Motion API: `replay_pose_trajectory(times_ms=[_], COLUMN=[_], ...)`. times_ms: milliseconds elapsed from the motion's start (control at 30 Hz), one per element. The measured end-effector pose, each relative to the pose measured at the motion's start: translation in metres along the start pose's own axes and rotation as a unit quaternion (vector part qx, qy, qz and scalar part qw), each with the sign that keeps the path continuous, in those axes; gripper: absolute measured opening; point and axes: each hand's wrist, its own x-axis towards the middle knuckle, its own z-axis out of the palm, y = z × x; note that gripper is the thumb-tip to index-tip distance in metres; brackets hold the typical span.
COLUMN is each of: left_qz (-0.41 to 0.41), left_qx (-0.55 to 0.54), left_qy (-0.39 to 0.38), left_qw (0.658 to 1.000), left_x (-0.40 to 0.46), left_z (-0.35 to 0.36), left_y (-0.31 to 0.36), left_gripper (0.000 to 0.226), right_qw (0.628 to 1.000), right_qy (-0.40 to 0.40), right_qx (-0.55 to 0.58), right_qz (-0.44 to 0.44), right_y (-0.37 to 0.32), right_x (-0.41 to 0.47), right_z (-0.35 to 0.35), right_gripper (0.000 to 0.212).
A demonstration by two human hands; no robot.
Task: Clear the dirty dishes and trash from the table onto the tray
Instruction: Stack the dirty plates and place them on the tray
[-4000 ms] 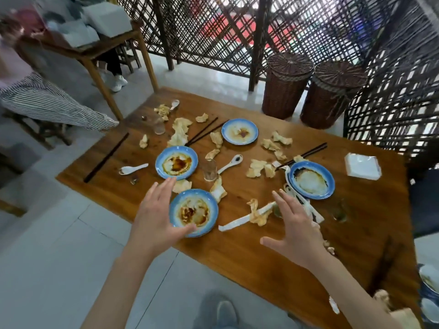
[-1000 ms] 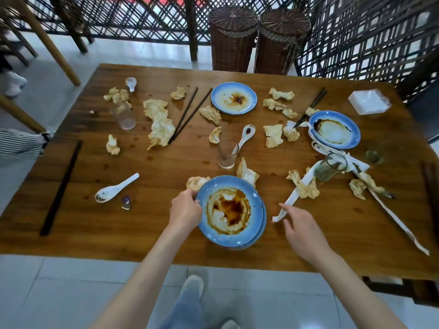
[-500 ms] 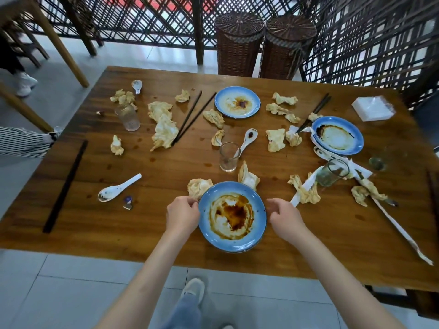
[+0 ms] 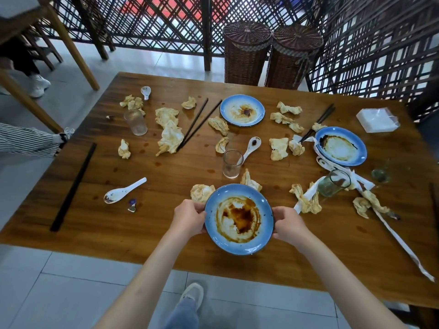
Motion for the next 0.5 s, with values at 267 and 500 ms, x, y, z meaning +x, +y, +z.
replay_pose_trajectory(times_ms=[267,500], left_qz=[0.051,0.087], left_qx=[-0.042,-0.065], left_qy=[-0.017,-0.015], left_qw=[0.998,0.994], left_x=[-0.004,0.034], left_z=[-0.027,-0.063], left_y=[0.062,0.140], left_gripper=[0.031,0.029], right_qw=[0.997,0.992], right_qy=[0.024,0.031], right_qx=[0.070,0.122], right_qz=[-0.005,-0.016], right_y=[-0.052,-0.128], right_x=[-0.004,0.025], right_z=[-0.053,-0.091], right_gripper=[0.051,0.045])
